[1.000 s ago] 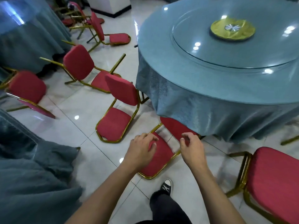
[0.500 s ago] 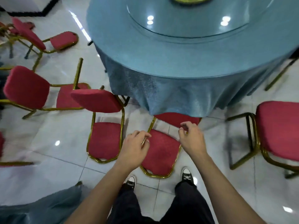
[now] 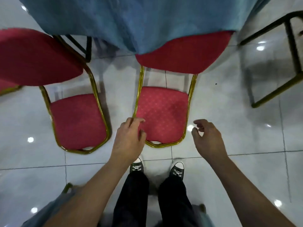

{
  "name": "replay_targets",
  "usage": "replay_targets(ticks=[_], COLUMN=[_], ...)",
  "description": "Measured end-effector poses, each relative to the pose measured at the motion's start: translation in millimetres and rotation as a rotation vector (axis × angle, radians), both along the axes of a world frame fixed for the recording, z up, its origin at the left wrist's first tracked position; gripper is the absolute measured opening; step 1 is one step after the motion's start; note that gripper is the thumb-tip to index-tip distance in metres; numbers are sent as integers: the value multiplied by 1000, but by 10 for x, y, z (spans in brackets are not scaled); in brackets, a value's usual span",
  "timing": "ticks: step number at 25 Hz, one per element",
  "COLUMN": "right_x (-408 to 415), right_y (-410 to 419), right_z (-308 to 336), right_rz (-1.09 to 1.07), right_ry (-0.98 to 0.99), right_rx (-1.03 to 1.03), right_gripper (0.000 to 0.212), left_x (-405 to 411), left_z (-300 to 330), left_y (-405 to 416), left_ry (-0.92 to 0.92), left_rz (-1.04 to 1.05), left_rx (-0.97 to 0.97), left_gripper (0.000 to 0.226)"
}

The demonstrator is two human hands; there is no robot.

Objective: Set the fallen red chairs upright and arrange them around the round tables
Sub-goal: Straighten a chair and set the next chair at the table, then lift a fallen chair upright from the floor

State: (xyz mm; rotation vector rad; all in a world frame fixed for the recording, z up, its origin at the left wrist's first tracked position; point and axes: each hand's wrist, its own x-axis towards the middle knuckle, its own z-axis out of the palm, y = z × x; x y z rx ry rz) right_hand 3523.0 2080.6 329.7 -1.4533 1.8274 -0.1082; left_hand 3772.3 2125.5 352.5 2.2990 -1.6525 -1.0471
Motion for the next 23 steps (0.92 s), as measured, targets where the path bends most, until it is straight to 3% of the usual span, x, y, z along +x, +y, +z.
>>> replay_targets(ticks=[8,11,14,17,19,23], right_x=[-12,-44,-124,-181,-242,-362], right_y=[160,129,90,14,39,310], right_z=[-2827,-3663,-4235,-4450,-4327,-3434], right_rz=[-14,-255,-395,-477,-490,-459], right_ry=[58,77,110,50,63,50], right_rx=[66,159,228,243,289,292], right_gripper=[56,72,87,96,99,92], left_x=[227,390,541,653,653,574], left_z=[-2947,-3790,-4377,-4563,-4444,-3547], left_y=[132,41,29,72,174,518], left_ry=[-38,-35,147,307,312,248], left_rz=[58,316,524,603,593,562], left_rx=[127,210,298,265,262,272], left_gripper=[54,68,83,91,91,93])
